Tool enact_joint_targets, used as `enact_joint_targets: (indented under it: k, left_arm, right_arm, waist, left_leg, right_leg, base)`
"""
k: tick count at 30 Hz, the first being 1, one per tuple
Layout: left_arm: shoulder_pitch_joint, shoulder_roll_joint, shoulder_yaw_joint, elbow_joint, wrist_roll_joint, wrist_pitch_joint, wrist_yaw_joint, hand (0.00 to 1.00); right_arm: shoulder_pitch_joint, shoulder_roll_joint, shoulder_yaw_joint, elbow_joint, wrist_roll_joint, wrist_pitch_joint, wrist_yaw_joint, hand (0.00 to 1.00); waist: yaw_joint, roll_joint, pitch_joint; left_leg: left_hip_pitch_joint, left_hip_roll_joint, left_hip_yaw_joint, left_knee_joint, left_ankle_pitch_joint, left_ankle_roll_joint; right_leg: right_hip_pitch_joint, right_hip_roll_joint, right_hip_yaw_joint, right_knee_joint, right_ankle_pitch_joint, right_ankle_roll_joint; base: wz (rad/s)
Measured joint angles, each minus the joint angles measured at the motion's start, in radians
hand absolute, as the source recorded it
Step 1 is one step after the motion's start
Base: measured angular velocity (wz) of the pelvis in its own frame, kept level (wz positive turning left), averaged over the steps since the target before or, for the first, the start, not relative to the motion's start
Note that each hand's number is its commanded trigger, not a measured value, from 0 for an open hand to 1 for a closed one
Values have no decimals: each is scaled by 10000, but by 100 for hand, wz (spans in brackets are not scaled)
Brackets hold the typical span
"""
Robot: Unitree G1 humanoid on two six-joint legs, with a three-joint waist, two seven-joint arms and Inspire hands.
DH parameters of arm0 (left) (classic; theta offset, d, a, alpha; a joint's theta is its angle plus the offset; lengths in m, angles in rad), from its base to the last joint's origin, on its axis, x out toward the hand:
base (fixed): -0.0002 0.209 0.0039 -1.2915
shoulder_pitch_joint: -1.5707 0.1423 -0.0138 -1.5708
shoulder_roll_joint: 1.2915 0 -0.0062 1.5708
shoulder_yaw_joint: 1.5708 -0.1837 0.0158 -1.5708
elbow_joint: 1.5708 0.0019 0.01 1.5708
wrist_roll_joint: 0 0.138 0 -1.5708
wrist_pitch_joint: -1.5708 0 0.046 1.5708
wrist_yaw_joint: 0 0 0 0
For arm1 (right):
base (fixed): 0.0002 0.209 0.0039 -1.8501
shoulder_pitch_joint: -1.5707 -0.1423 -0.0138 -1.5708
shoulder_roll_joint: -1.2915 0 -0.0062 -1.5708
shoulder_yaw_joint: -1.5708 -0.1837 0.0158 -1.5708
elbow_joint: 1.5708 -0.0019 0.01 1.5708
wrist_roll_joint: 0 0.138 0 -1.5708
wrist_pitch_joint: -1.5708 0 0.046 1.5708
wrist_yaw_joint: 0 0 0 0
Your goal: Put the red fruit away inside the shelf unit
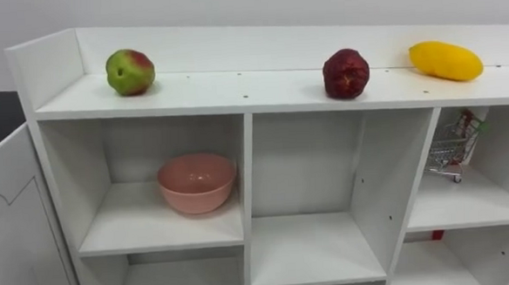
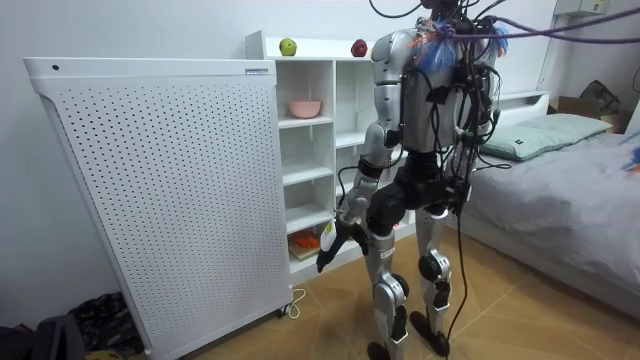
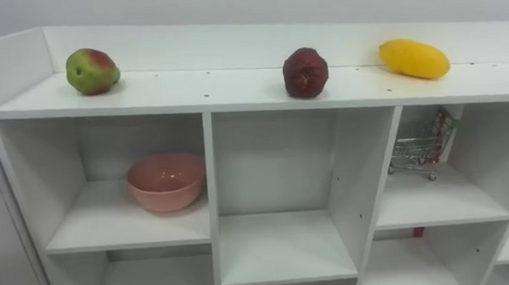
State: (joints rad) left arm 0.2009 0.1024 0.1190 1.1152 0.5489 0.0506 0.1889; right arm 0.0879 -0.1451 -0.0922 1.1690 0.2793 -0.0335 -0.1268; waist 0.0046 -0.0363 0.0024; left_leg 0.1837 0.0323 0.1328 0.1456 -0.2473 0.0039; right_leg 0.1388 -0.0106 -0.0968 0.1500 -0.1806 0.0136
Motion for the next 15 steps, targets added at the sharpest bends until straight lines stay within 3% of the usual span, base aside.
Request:
enact_joint_targets:
  k: [6,7,10,11,15]
  left_arm:
    - [-67,90,-16,47,-320,-232,248,0]
    - [-61,98,-28,48,-357,-235,260,0]
    - [24,92,-62,35,-346,-225,281,0]
    - [47,100,-74,6,-339,-200,287,0]
    - [131,155,-436,-48,-350,-80,489,0]
  right_arm:
    - [-486,-7,-513,-2115,-158,-230,-1083,0]
    - [-517,-8,-532,-2443,-161,-248,-1190,0]
    - [-469,-2,-561,-4865,-414,-245,-1799,0]
    - [-416,-4,-554,-5877,-645,-267,-2016,0]
    - [-301,5,-204,-8665,-2021,-615,-2731,0]
  waist:
    - [10,-40,21]
    - [9,40,24]
    - [4,61,52]
    - [-4,93,26]
    - [126,119,13]
  left_leg:
    - [35,-19,-19,60,1,2]
    - [34,-18,-15,65,1,3]
    - [20,-19,16,61,2,3]
    - [-4,-16,19,46,2,3]
    - [-71,-1,20,49,3,0]
  right_leg:
    - [10,-10,98,18,1,0]
    - [3,-9,117,27,1,0]
    - [-72,0,145,32,1,0]
    - [-126,5,148,35,1,0]
    - [-232,20,137,29,2,-3]
  base:
    - [-1]
    - [-4]
    - [-4]
    - [-3]
    - [0]
